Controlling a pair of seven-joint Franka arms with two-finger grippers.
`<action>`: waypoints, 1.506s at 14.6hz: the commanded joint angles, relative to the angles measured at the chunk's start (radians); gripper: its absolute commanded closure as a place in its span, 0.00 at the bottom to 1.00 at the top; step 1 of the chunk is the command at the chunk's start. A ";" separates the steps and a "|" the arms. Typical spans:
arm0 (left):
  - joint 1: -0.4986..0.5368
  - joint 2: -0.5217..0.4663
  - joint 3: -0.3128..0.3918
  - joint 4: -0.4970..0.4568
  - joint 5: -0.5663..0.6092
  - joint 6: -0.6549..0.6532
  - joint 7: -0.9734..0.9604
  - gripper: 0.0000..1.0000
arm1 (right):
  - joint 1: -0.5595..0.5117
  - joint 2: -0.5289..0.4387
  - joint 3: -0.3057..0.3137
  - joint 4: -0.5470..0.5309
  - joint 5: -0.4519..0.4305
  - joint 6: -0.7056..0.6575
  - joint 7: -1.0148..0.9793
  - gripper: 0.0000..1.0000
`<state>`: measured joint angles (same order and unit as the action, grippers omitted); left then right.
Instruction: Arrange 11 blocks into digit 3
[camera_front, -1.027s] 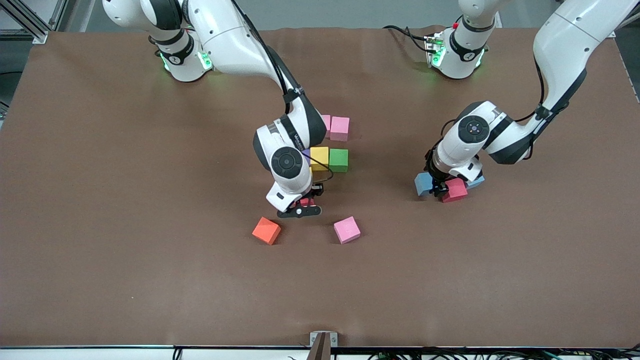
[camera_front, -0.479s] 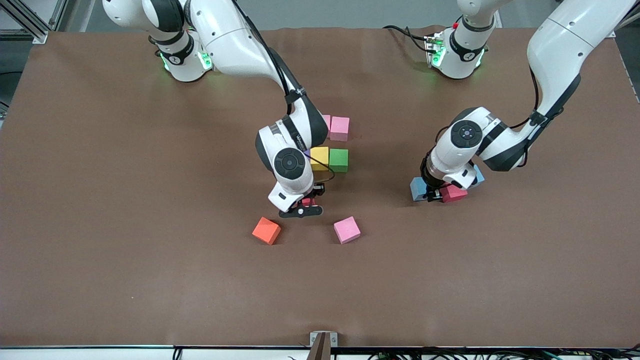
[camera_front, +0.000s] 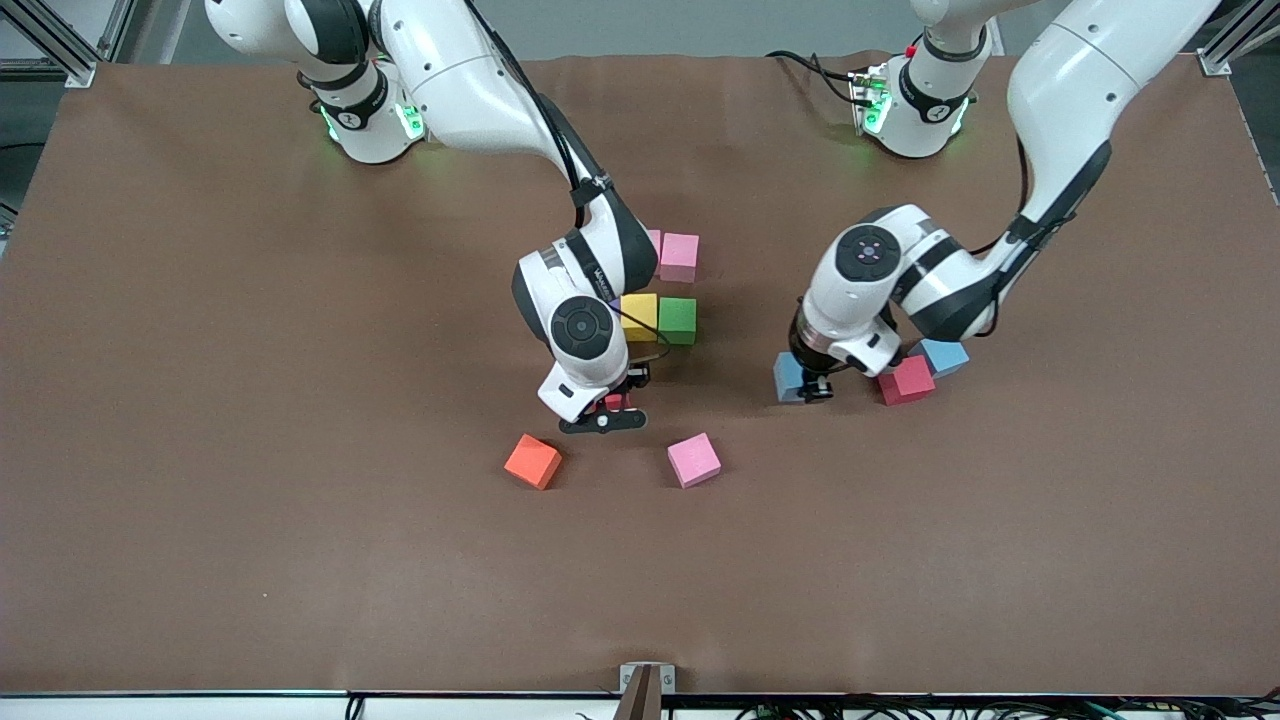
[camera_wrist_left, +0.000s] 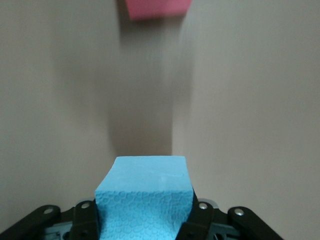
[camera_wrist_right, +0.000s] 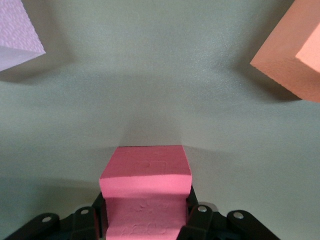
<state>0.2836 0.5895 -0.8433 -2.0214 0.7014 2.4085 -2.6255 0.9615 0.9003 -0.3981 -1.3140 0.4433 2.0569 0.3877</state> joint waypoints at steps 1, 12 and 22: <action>-0.072 0.067 0.006 0.093 -0.013 -0.025 -0.002 0.71 | -0.010 0.012 0.012 0.022 -0.015 -0.014 0.025 0.99; -0.261 0.128 0.104 0.225 -0.028 -0.058 -0.019 0.71 | -0.021 0.014 0.010 0.024 -0.017 -0.006 0.023 0.99; -0.261 0.128 0.104 0.227 -0.028 -0.058 -0.021 0.71 | -0.020 0.015 0.010 0.024 -0.018 -0.004 0.023 0.99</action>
<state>0.0356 0.7116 -0.7440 -1.8166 0.6907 2.3707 -2.6420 0.9560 0.9006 -0.3985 -1.3135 0.4433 2.0572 0.3904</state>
